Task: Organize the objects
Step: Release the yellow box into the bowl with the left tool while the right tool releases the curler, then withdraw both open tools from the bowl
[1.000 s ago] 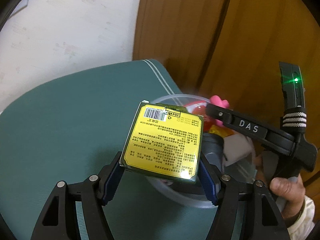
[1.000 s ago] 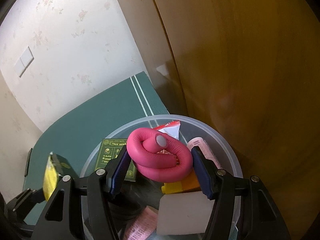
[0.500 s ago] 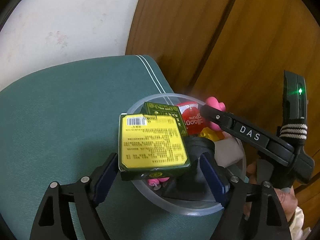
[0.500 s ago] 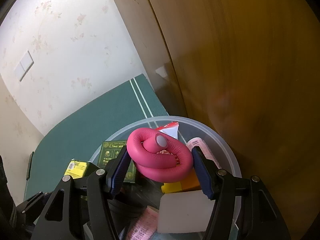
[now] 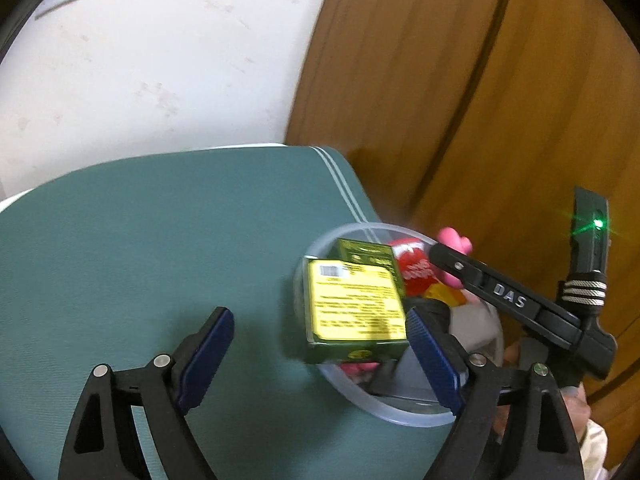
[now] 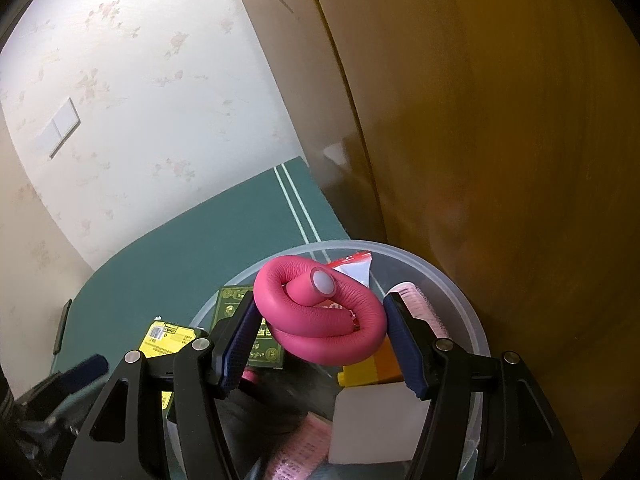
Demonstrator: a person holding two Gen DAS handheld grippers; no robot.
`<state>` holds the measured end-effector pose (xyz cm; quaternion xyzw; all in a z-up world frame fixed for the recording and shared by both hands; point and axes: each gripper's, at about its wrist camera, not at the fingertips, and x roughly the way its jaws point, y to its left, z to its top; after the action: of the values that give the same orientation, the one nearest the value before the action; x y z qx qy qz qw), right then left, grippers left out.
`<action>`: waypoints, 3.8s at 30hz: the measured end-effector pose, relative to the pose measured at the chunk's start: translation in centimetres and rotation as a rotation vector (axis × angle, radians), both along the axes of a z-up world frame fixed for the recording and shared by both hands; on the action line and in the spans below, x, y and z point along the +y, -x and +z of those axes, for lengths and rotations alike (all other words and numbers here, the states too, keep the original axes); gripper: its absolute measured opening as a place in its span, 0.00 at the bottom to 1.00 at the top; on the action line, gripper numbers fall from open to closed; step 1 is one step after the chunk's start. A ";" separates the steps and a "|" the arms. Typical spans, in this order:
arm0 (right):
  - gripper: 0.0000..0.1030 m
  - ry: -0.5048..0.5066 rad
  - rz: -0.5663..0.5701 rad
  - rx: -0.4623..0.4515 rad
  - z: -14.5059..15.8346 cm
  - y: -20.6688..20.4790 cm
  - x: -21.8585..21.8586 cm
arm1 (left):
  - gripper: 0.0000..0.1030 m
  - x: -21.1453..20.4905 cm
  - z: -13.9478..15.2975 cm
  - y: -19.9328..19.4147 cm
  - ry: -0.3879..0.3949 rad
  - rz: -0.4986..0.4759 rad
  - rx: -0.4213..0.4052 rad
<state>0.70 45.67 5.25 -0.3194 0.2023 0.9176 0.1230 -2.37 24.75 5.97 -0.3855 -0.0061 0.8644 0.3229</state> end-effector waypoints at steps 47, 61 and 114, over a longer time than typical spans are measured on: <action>0.80 -0.004 -0.019 0.048 -0.7 0.4 -1.3 | 0.91 0.3 -3.3 1.2 0.216 0.099 0.069; 0.80 -0.010 -0.020 0.052 -0.4 0.8 -2.1 | 0.99 -1.4 -2.4 -0.9 0.196 0.116 0.096; 0.89 -0.198 0.021 -0.136 -5.0 8.6 -3.4 | 0.99 -1.3 -0.3 -6.6 0.191 0.062 0.209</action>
<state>-7.89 42.31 0.24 -0.3694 0.0987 0.9105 0.1575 4.23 23.49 5.65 -0.3218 0.0978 0.9060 0.2570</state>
